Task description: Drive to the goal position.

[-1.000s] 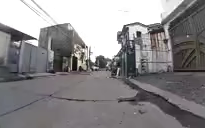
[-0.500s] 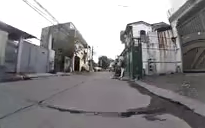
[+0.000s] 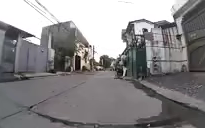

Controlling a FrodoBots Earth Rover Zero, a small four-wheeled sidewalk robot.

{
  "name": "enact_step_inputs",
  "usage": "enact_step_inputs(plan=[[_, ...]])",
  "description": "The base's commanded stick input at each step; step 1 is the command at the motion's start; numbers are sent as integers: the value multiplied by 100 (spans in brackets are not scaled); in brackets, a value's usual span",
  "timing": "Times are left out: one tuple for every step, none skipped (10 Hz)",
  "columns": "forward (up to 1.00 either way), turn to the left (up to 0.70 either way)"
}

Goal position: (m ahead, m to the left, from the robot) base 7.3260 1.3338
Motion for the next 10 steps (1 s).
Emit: enact_step_inputs(plan=[[14, 0], [15, 0], [15, 0], [14, 0], [14, 0], [14, 0], [15, 0], [15, 0], [14, 0], [14, 0]])
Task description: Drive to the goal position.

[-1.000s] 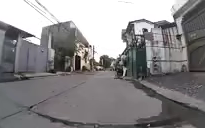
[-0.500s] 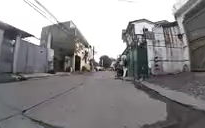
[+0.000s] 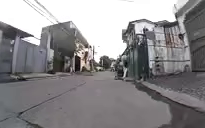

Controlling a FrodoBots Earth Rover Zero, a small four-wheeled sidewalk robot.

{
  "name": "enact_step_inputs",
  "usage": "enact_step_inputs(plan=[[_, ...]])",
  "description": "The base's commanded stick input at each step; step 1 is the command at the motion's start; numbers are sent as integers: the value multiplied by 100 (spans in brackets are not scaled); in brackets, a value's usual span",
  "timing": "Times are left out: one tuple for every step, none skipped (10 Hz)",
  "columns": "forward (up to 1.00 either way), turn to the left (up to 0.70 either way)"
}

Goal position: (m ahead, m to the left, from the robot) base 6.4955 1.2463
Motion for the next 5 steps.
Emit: enact_step_inputs(plan=[[14, 0], [14, 0], [14, 0], [14, 0], [14, 0]])
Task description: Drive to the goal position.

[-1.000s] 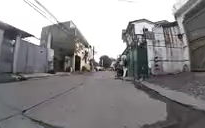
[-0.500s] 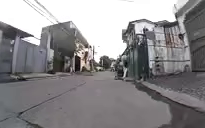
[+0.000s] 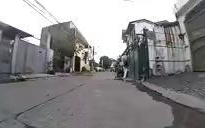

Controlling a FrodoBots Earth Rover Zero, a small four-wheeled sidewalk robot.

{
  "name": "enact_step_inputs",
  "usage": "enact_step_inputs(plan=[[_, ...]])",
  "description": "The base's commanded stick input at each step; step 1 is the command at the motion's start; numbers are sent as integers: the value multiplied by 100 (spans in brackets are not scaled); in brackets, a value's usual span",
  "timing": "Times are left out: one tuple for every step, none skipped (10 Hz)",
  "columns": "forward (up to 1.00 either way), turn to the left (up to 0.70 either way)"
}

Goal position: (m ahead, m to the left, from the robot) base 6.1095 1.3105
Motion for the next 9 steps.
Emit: enact_step_inputs(plan=[[15, 0], [14, 0], [14, 0], [14, 0], [15, 0], [15, 0], [15, 0], [15, 0], [15, 0]])
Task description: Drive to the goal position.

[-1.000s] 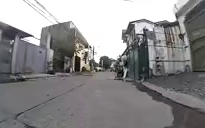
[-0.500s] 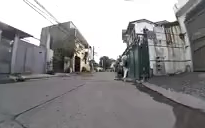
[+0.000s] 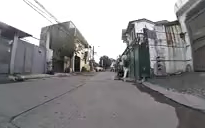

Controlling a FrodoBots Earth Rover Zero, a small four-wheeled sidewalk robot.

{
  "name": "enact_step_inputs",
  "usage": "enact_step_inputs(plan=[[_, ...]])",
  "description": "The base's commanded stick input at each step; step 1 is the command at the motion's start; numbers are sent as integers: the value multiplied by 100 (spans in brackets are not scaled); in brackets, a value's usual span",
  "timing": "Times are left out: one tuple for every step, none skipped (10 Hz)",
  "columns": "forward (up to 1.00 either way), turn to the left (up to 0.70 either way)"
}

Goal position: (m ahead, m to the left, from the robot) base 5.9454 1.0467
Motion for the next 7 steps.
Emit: enact_step_inputs(plan=[[14, 0], [14, 0], [14, 0], [14, 0], [14, 0], [14, 0], [14, 0]])
